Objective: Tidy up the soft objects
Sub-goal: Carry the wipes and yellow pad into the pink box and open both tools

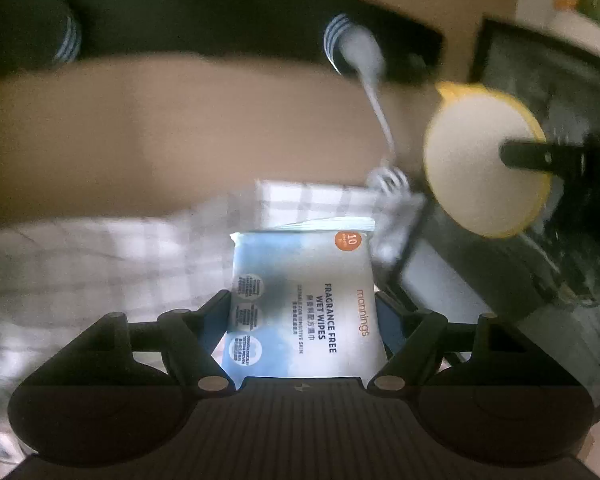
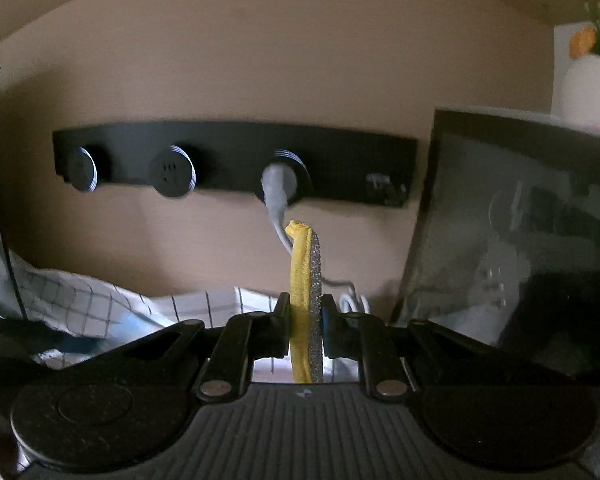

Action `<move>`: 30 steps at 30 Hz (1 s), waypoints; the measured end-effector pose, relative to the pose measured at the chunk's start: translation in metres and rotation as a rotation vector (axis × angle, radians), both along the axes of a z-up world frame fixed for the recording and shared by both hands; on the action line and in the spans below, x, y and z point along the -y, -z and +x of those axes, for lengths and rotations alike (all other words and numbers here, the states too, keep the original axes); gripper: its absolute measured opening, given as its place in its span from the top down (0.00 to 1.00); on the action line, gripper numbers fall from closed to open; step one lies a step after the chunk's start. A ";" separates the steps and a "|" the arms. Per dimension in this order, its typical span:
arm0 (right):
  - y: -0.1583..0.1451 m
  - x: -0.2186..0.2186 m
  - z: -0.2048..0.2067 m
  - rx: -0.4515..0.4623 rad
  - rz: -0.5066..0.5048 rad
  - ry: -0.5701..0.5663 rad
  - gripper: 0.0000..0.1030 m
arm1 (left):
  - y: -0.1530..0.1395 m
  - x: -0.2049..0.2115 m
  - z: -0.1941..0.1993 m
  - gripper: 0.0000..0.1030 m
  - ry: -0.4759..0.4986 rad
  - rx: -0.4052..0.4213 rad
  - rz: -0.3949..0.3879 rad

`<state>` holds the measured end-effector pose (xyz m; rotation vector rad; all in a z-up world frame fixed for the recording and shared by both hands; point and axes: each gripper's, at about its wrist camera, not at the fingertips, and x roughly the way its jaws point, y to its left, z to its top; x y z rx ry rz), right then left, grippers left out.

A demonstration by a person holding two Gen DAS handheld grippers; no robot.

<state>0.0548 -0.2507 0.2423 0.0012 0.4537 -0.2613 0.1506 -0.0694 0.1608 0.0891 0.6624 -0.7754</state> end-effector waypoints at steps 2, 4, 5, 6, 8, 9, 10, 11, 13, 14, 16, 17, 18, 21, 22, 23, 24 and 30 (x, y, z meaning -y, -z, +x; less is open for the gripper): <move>0.007 0.004 0.001 -0.018 0.013 0.001 0.86 | 0.015 0.017 0.002 0.22 0.000 -0.028 -0.007; 0.014 0.007 0.003 -0.038 0.027 -0.001 0.86 | 0.031 0.026 0.005 0.22 -0.033 -0.043 -0.032; 0.017 0.006 0.004 -0.048 0.030 -0.008 0.86 | 0.040 0.030 0.007 0.22 -0.046 -0.050 -0.053; 0.020 0.005 0.006 -0.056 0.030 -0.017 0.86 | 0.051 0.032 0.009 0.21 -0.054 -0.058 -0.072; 0.026 0.002 0.006 -0.065 0.021 -0.028 0.86 | 0.074 0.041 0.015 0.21 -0.075 -0.080 -0.055; 0.029 -0.001 0.005 -0.071 0.016 -0.033 0.86 | 0.085 0.045 0.017 0.21 -0.089 -0.088 -0.026; 0.032 -0.004 0.005 -0.080 0.013 -0.035 0.86 | 0.094 0.047 0.018 0.21 -0.101 -0.098 0.000; 0.034 -0.005 0.006 -0.087 0.016 -0.036 0.86 | 0.100 0.045 0.019 0.22 -0.109 -0.103 -0.003; 0.041 -0.004 0.007 -0.101 0.030 -0.038 0.86 | 0.105 0.037 0.021 0.22 -0.115 -0.113 -0.078; 0.045 -0.004 0.007 -0.107 0.037 -0.037 0.86 | 0.102 0.032 0.022 0.22 -0.126 -0.113 -0.116; 0.051 -0.002 0.007 -0.120 0.048 -0.034 0.86 | 0.088 0.023 0.024 0.22 -0.167 -0.101 -0.194; 0.054 -0.001 0.008 -0.124 0.059 -0.031 0.86 | 0.079 0.015 0.026 0.22 -0.185 -0.093 -0.232; 0.056 0.001 0.008 -0.126 0.077 -0.030 0.86 | 0.070 0.010 0.026 0.22 -0.195 -0.085 -0.254; 0.065 0.005 0.010 -0.128 0.178 -0.056 0.86 | 0.040 -0.008 0.023 0.22 -0.197 -0.052 -0.282; 0.070 0.005 0.012 -0.135 0.221 -0.072 0.86 | 0.032 -0.015 0.020 0.22 -0.196 -0.037 -0.280; 0.074 0.005 0.014 -0.140 0.258 -0.089 0.86 | 0.025 -0.023 0.016 0.22 -0.195 -0.022 -0.274; 0.079 0.003 0.017 -0.146 0.299 -0.111 0.86 | 0.019 -0.032 0.010 0.22 -0.196 -0.008 -0.265; 0.118 -0.015 0.050 -0.208 0.439 -0.222 0.86 | 0.012 -0.099 -0.032 0.22 -0.240 0.021 -0.155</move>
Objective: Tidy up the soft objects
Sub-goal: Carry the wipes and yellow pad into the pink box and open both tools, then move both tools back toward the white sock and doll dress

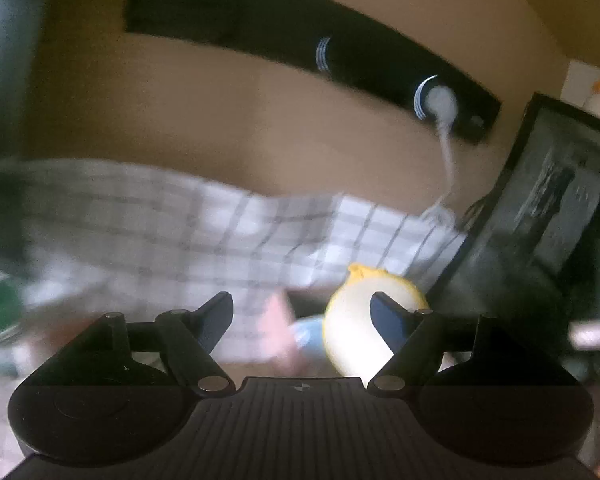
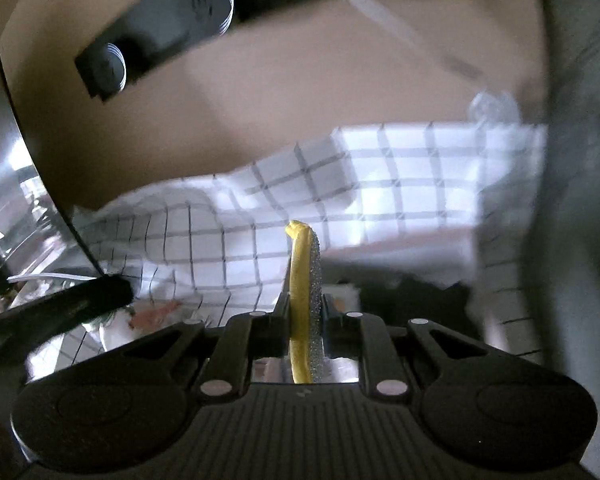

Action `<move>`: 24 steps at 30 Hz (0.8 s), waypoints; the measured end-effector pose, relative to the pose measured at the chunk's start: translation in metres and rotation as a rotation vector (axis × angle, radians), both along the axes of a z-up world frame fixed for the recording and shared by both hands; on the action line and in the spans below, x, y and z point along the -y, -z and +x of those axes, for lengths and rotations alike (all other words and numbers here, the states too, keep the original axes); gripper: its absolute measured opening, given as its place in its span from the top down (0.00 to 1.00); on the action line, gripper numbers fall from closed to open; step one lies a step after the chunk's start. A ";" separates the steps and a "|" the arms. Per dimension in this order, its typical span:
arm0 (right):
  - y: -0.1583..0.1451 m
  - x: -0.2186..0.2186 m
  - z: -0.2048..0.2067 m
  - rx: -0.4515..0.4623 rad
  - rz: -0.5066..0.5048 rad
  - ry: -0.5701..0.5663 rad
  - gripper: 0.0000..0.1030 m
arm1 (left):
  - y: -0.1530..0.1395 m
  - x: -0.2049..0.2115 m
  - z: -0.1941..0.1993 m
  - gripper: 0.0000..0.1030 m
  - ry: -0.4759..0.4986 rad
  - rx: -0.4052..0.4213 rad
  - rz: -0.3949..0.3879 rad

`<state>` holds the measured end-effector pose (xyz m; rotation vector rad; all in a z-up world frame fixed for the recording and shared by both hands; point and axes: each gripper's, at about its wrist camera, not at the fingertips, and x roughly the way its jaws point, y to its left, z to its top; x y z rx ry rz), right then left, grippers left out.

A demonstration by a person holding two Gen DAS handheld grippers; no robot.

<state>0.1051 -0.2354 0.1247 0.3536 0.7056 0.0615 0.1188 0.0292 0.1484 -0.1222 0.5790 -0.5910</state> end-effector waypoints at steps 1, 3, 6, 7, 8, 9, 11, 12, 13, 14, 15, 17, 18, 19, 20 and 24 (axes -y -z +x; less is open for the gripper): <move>0.010 -0.002 0.007 -0.018 0.014 -0.014 0.86 | 0.002 -0.013 -0.007 0.22 -0.015 -0.005 0.020; 0.031 -0.006 0.016 -0.055 0.025 -0.031 0.86 | 0.012 -0.038 -0.018 0.22 -0.047 -0.028 0.057; 0.055 -0.005 0.020 -0.101 0.011 -0.010 0.85 | 0.030 -0.079 -0.032 0.22 -0.116 -0.094 0.094; 0.060 -0.003 0.018 -0.107 0.015 0.002 0.85 | 0.037 -0.093 -0.034 0.22 -0.147 -0.123 0.098; 0.063 -0.001 0.016 -0.114 0.021 0.006 0.84 | 0.042 -0.107 -0.035 0.22 -0.178 -0.151 0.097; 0.067 -0.001 0.014 -0.127 0.023 0.007 0.84 | 0.047 -0.118 -0.035 0.22 -0.206 -0.172 0.094; 0.070 -0.003 0.008 -0.143 0.008 0.008 0.80 | 0.054 -0.137 -0.034 0.22 -0.258 -0.204 0.085; 0.071 -0.006 0.004 -0.151 -0.005 0.009 0.78 | 0.057 -0.144 -0.033 0.22 -0.275 -0.214 0.076; 0.072 -0.007 -0.001 -0.155 -0.020 0.012 0.72 | 0.057 -0.150 -0.034 0.22 -0.282 -0.218 0.070; 0.070 -0.010 -0.005 -0.155 -0.040 0.016 0.66 | 0.058 -0.153 -0.033 0.22 -0.283 -0.220 0.068; 0.069 -0.012 -0.008 -0.149 -0.064 0.023 0.63 | 0.061 -0.155 -0.031 0.22 -0.284 -0.224 0.070; 0.059 -0.018 -0.018 -0.120 -0.129 0.046 0.49 | 0.065 -0.157 -0.028 0.22 -0.282 -0.235 0.072; 0.053 -0.022 -0.023 -0.101 -0.169 0.057 0.47 | 0.069 -0.157 -0.025 0.22 -0.282 -0.244 0.069; 0.048 -0.025 -0.028 -0.084 -0.208 0.065 0.47 | 0.072 -0.157 -0.022 0.22 -0.281 -0.249 0.065; 0.041 -0.030 -0.033 -0.063 -0.255 0.073 0.47 | 0.074 -0.158 -0.020 0.22 -0.279 -0.250 0.061; 0.013 -0.049 -0.053 0.038 -0.412 0.096 0.40 | 0.084 -0.152 -0.001 0.22 -0.285 -0.233 0.041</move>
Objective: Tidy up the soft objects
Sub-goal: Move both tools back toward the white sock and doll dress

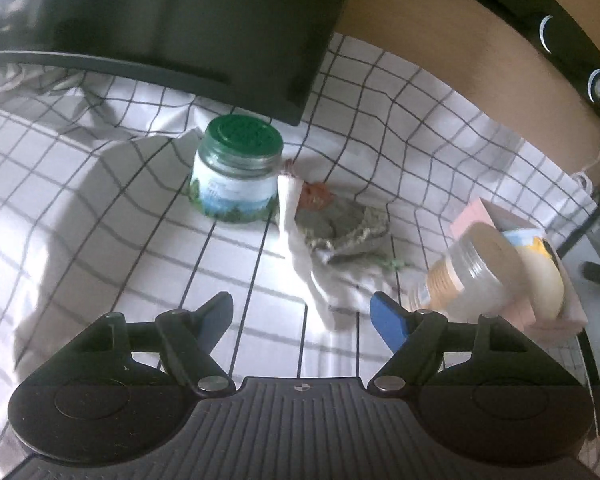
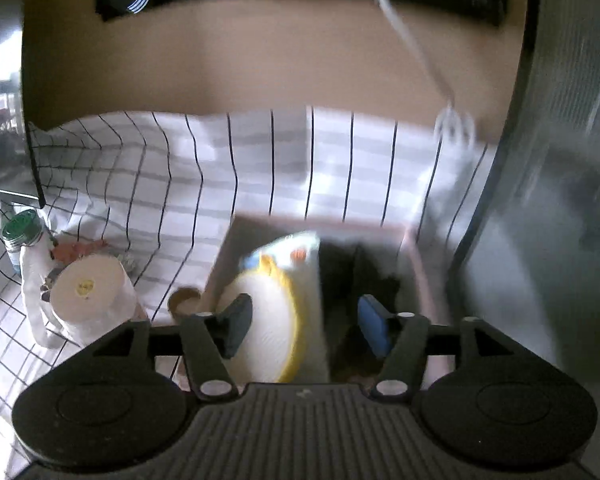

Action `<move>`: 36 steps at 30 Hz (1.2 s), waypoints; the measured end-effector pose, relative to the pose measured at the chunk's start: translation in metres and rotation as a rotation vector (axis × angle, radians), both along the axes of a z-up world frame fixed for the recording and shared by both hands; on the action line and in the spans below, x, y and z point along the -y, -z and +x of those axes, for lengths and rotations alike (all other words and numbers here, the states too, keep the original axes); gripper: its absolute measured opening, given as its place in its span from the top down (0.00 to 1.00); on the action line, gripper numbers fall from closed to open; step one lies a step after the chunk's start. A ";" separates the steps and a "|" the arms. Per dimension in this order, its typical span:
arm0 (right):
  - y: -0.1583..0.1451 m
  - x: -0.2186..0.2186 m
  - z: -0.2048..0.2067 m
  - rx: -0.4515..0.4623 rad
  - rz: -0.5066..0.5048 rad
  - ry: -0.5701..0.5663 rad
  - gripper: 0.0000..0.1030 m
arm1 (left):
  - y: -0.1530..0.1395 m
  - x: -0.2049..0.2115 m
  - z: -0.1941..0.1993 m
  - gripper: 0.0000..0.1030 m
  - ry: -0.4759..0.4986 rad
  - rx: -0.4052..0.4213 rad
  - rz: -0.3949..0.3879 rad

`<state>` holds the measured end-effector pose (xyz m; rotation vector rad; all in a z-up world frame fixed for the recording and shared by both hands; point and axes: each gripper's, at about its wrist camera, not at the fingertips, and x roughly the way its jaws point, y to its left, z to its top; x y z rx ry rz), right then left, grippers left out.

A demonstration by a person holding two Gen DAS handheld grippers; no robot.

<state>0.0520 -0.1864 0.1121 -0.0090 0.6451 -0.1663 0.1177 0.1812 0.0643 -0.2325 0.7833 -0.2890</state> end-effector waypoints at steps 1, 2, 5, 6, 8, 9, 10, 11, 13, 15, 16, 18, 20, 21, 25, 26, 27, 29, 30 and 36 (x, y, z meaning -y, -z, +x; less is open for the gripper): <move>-0.007 -0.006 -0.006 0.033 -0.032 -0.003 0.37 | 0.002 0.000 0.006 0.22 -0.012 0.004 -0.014; -0.012 -0.011 -0.010 0.056 -0.057 -0.006 0.34 | 0.003 0.000 0.012 0.22 -0.022 0.008 -0.029; -0.025 -0.031 -0.020 0.108 -0.113 -0.030 0.25 | 0.009 0.000 0.032 0.22 -0.055 0.010 -0.056; -0.030 -0.038 -0.021 0.119 -0.122 -0.050 0.24 | 0.011 0.001 0.040 0.22 -0.065 0.006 -0.056; -0.038 -0.055 -0.019 0.114 -0.124 -0.120 0.23 | 0.017 0.002 0.054 0.22 -0.080 -0.007 -0.072; -0.040 -0.064 -0.015 0.095 -0.120 -0.165 0.23 | 0.019 0.003 0.060 0.22 -0.078 -0.013 -0.083; -0.043 -0.075 -0.009 0.067 -0.115 -0.220 0.23 | 0.021 0.004 0.066 0.23 -0.070 -0.019 -0.093; -0.043 -0.085 -0.004 0.049 -0.110 -0.257 0.23 | 0.023 0.006 0.070 0.28 -0.058 -0.018 -0.099; -0.041 -0.110 0.007 0.028 -0.118 -0.330 0.23 | 0.025 0.008 0.073 0.55 -0.039 0.005 -0.092; -0.035 -0.137 0.019 0.013 -0.143 -0.396 0.23 | 0.027 0.009 0.076 0.89 -0.013 0.018 -0.071; -0.030 -0.152 0.022 0.006 -0.164 -0.425 0.23 | 0.028 0.007 0.077 0.88 0.002 0.018 -0.065; -0.017 -0.179 0.030 -0.007 -0.231 -0.472 0.23 | 0.031 0.001 0.076 0.88 0.042 0.008 -0.057; 0.000 -0.204 0.036 -0.022 -0.308 -0.527 0.25 | 0.030 -0.008 0.069 0.88 0.065 0.022 -0.020; 0.007 -0.213 0.038 -0.029 -0.330 -0.550 0.26 | 0.028 -0.015 0.064 0.88 0.074 0.032 0.000; 0.033 -0.240 0.053 -0.090 -0.320 -0.623 0.36 | 0.019 -0.051 0.042 0.88 0.060 0.052 0.064; 0.037 -0.245 0.056 -0.097 -0.311 -0.630 0.36 | 0.017 -0.061 0.038 0.88 0.045 0.052 0.075; 0.042 -0.250 0.061 -0.102 -0.303 -0.634 0.36 | 0.016 -0.072 0.035 0.88 0.026 0.051 0.084; 0.049 -0.258 0.069 -0.104 -0.307 -0.627 0.36 | 0.013 -0.093 0.029 0.88 -0.015 0.046 0.092; 0.054 -0.263 0.074 -0.102 -0.318 -0.617 0.36 | 0.011 -0.102 0.028 0.88 -0.031 0.041 0.083; 0.085 -0.270 0.126 -0.168 -0.284 -0.504 0.39 | 0.008 -0.127 0.009 0.89 -0.034 0.014 -0.027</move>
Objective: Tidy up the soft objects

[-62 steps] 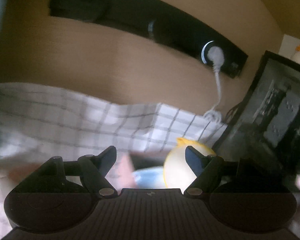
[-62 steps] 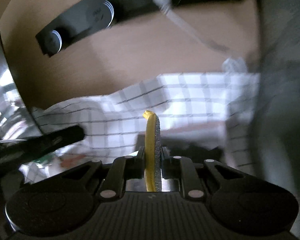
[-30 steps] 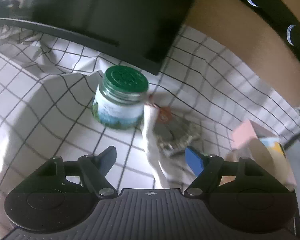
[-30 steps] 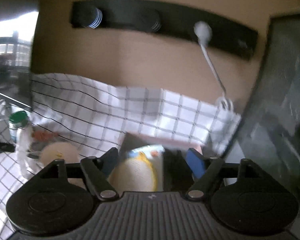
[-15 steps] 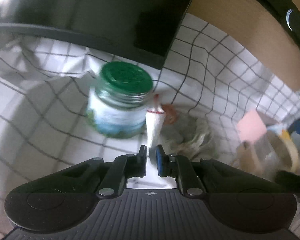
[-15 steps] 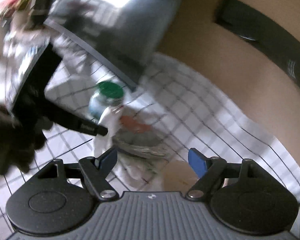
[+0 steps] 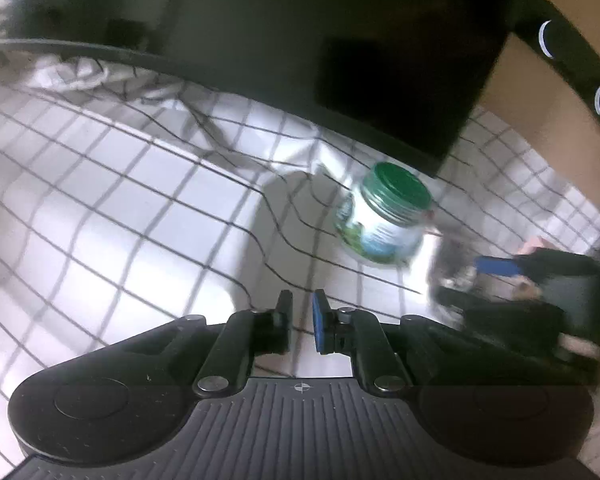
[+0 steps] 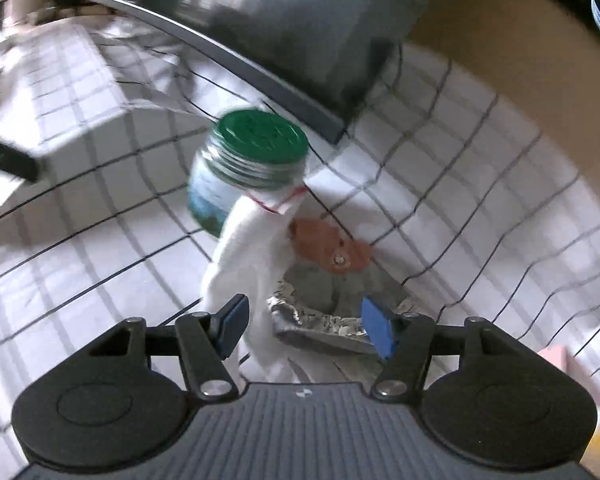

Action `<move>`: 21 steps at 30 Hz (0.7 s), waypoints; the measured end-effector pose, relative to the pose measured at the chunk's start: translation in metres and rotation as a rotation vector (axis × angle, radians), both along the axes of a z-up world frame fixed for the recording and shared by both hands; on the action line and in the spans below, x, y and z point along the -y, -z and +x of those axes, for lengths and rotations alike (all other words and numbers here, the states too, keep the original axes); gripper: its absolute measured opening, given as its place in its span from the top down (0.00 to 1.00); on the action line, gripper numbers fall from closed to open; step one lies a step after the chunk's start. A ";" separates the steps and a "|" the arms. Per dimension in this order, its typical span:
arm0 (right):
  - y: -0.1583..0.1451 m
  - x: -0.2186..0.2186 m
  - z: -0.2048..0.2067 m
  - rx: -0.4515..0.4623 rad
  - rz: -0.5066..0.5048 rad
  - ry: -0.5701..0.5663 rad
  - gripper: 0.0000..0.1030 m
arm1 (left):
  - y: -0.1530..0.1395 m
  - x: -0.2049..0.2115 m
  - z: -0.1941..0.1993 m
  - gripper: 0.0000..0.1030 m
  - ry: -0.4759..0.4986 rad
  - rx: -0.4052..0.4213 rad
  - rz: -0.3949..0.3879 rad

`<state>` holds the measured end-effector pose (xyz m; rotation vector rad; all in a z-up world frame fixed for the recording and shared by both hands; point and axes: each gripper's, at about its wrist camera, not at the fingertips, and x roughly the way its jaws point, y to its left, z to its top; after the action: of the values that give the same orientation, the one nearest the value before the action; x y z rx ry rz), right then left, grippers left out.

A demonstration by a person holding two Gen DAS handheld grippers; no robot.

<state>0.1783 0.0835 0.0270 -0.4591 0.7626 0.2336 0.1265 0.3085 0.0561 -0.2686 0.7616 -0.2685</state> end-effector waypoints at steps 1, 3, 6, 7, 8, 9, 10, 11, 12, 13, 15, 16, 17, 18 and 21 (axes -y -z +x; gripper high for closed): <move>0.005 0.003 0.009 -0.032 0.020 0.035 0.39 | 0.000 0.002 -0.002 0.88 0.011 -0.002 -0.008; 0.008 0.013 0.018 -0.073 0.110 0.099 0.40 | 0.001 0.007 -0.008 0.88 0.036 -0.005 -0.023; 0.005 0.023 0.018 -0.177 0.265 0.151 0.64 | 0.003 0.014 -0.014 0.88 0.066 -0.017 -0.053; 0.005 0.023 0.015 -0.208 0.309 0.159 0.67 | 0.005 0.017 -0.014 0.87 0.073 -0.022 -0.057; 0.006 0.021 0.009 -0.210 0.330 0.166 0.68 | 0.006 0.020 -0.013 0.87 0.080 -0.028 -0.058; 0.006 0.016 0.001 -0.212 0.337 0.159 0.69 | 0.008 0.024 -0.013 0.86 0.084 -0.033 -0.055; 0.006 0.011 -0.006 -0.222 0.349 0.147 0.71 | 0.009 0.026 -0.012 0.86 0.087 -0.039 -0.051; 0.006 0.005 -0.014 -0.237 0.364 0.130 0.81 | 0.011 0.028 -0.011 0.86 0.088 -0.045 -0.047; 0.007 -0.001 -0.023 -0.261 0.388 0.101 0.82 | 0.011 0.029 -0.010 0.86 0.089 -0.050 -0.044; 0.007 -0.008 -0.032 -0.266 0.392 0.080 0.84 | 0.011 0.032 -0.008 0.86 0.088 -0.055 -0.040; 0.006 -0.016 -0.051 -0.264 0.376 0.030 0.84 | 0.011 0.035 -0.007 0.86 0.078 -0.058 -0.031; 0.003 -0.019 -0.058 -0.241 0.355 0.005 0.84 | 0.010 0.036 -0.006 0.86 0.071 -0.058 -0.029; -0.001 -0.019 -0.066 -0.201 0.326 -0.018 0.84 | 0.010 0.038 -0.006 0.86 0.064 -0.057 -0.030; -0.005 -0.017 -0.070 -0.155 0.296 -0.030 0.84 | 0.010 0.038 -0.006 0.86 0.059 -0.056 -0.033; -0.021 -0.007 -0.077 -0.015 0.228 -0.011 0.73 | 0.010 0.042 -0.005 0.86 0.059 -0.064 -0.046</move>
<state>0.1011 0.0903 0.0481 -0.2459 0.7384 0.3311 0.1211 0.2663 0.0463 -0.3000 0.8283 -0.3347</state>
